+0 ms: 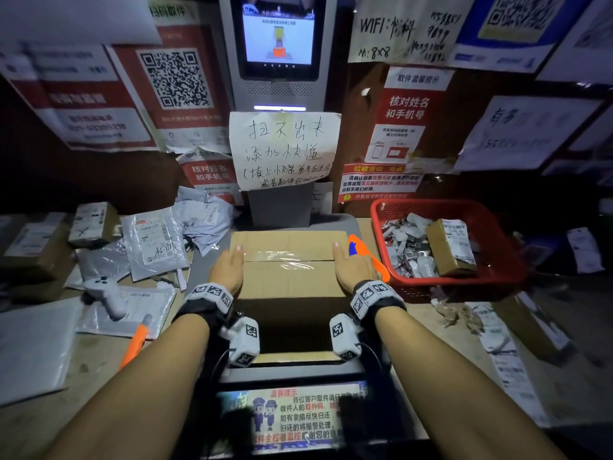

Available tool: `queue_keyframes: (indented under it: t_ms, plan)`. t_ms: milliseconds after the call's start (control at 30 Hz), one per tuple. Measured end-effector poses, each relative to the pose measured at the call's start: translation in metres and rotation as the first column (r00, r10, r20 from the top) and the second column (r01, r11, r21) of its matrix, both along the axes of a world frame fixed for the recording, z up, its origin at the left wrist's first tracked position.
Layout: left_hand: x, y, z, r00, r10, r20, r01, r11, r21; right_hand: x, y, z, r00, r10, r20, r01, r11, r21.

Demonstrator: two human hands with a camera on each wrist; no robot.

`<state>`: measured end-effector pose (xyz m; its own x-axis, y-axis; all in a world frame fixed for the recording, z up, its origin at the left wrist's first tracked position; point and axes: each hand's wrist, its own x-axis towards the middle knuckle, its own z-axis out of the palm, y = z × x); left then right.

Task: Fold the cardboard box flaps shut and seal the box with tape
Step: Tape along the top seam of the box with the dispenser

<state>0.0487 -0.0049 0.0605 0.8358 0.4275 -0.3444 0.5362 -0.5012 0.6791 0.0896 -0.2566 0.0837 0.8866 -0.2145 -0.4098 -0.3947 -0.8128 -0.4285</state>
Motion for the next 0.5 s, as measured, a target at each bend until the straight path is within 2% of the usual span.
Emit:
queue_keyframes:
  t_ms: [133,200,233,267,333,400,433,500]
  plan:
    - [0.003,-0.006,0.012,1.0,0.018,-0.007,-0.017,0.998,0.053,0.004,-0.002,0.01,0.998,-0.004,-0.055,0.006,0.999,0.05]
    - [0.002,-0.016,0.023,1.0,0.01,-0.029,-0.003,0.976,0.218,0.001,0.0,0.015,0.998,0.002,-0.059,-0.001,1.0,0.024]
    - [0.002,-0.024,0.029,0.999,-0.034,-0.004,0.033,0.923,0.384,-0.001,0.003,0.017,0.999,0.006,-0.049,-0.007,1.0,-0.008]
    - [0.003,-0.033,0.035,0.991,-0.132,0.032,0.093,0.833,0.546,-0.002,0.007,0.017,0.999,0.003,-0.033,-0.004,1.0,-0.031]
    - [0.008,-0.055,0.039,0.904,-0.426,0.042,0.26,0.626,0.735,-0.005,0.012,0.015,1.0,-0.003,0.011,0.003,0.999,-0.05]
    - [0.008,-0.076,0.027,0.746,-0.663,-0.059,0.484,0.479,0.733,-0.007,0.013,0.009,0.998,0.015,0.056,-0.011,0.996,-0.085]
    - [0.007,-0.083,0.018,0.689,-0.714,-0.126,0.569,0.424,0.705,-0.007,0.012,0.007,0.997,0.026,0.075,-0.019,0.995,-0.097]
    - [0.005,-0.086,0.008,0.651,-0.735,-0.189,0.628,0.382,0.678,-0.007,0.01,0.005,0.995,0.029,0.098,-0.019,0.995,-0.099]
